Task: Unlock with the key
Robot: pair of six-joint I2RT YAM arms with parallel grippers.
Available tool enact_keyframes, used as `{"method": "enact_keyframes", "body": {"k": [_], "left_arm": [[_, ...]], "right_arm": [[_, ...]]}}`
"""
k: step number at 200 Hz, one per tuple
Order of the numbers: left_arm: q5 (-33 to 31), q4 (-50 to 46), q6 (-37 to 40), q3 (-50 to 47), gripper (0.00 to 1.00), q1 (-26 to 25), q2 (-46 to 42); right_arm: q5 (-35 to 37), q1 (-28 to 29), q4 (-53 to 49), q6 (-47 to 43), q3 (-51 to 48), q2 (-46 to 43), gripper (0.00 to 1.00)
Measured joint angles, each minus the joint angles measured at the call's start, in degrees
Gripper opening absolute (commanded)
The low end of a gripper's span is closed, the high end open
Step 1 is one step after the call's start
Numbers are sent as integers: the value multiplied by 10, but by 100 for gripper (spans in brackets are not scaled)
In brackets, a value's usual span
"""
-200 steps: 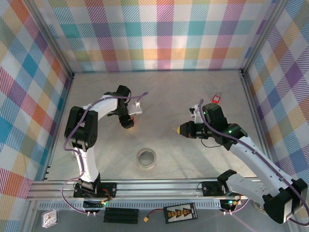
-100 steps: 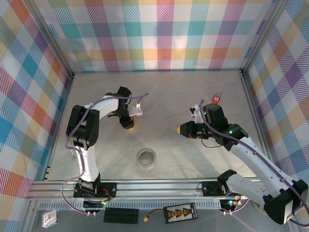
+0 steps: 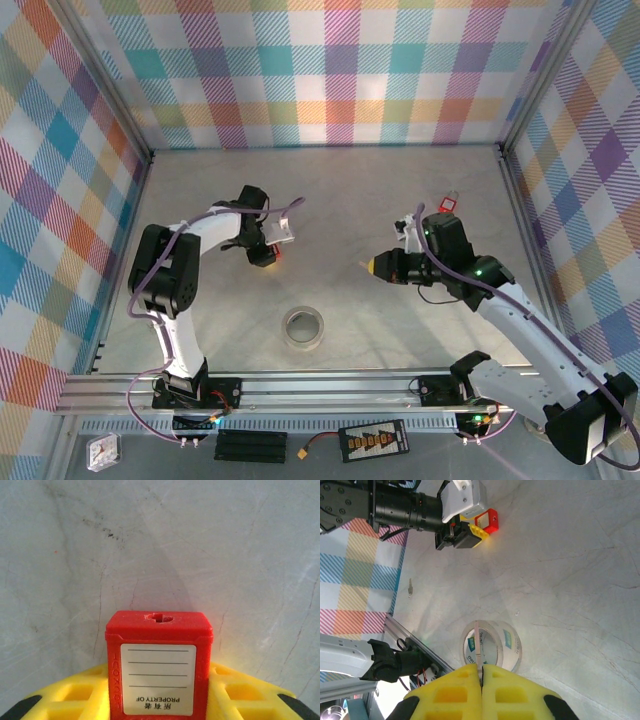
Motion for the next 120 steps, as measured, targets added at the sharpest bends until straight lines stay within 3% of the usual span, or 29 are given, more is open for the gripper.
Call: {"method": "enact_keyframes", "body": {"k": [43, 78, 120], "left_arm": [[30, 22, -20, -49, 25, -3, -44], [68, 37, -39, -90, 18, -21, -160], [83, 57, -43, -104, 9, -118, -327]], "right_arm": [[-25, -27, 1, -3, 1, 17, 0], [-65, -50, -5, -20, 22, 40, 0], [-151, -44, -44, -70, 92, 103, 0]]}}
